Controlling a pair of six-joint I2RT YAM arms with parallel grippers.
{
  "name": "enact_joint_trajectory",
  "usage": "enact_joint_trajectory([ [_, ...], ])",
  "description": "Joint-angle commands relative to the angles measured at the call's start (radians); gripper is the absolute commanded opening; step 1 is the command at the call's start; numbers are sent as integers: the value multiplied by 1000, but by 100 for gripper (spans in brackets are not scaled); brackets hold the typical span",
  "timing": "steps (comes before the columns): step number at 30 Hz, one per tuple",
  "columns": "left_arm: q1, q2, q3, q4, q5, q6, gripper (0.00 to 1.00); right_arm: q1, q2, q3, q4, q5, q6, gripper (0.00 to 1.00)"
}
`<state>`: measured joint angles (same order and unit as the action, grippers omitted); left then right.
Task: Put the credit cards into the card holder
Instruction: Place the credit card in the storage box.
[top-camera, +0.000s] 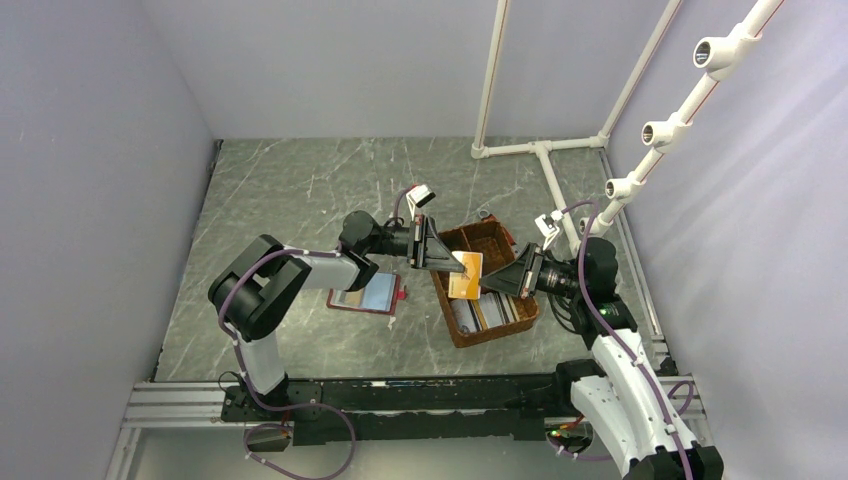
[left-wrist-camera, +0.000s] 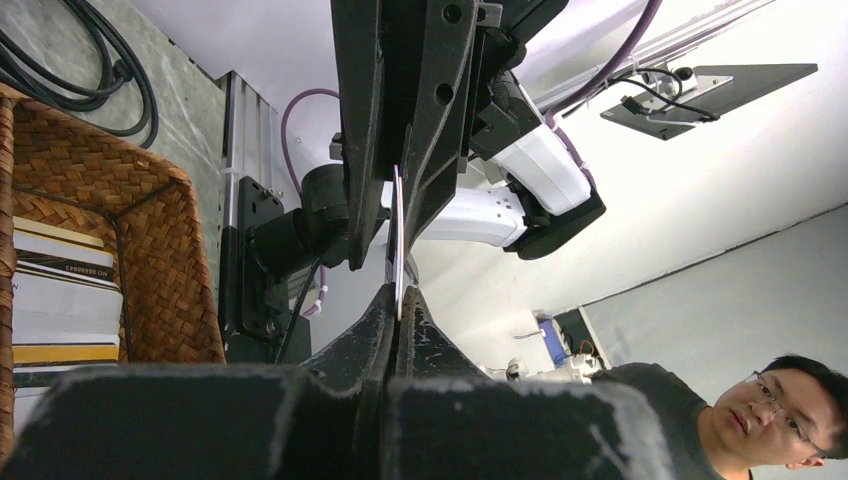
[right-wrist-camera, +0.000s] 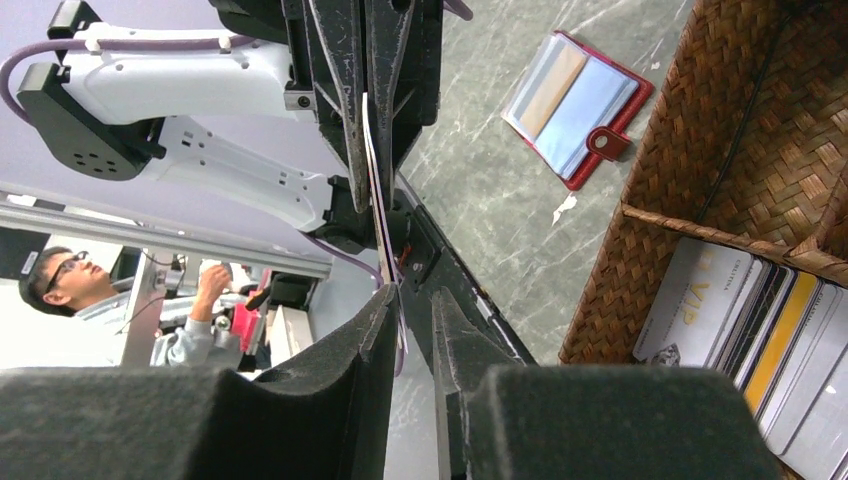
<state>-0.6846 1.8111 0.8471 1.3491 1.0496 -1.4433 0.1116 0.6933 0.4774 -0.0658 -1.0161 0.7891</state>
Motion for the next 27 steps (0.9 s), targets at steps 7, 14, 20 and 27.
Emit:
enact_joint_trajectory([
  [7, -14, -54, -2, 64, 43, -7, 0, -12, 3, 11, -19, 41, -60, 19],
  [14, -13, -52, 4, 68, 46, -8, 0, -12, 9, 18, -25, 44, -71, 20],
  [20, -15, -23, 10, 117, 40, -45, 0, -12, 13, 32, -38, 37, -90, 20],
  [27, -53, 11, 62, 0, 7, 23, 0, 11, 32, 49, 51, -54, -55, 27],
])
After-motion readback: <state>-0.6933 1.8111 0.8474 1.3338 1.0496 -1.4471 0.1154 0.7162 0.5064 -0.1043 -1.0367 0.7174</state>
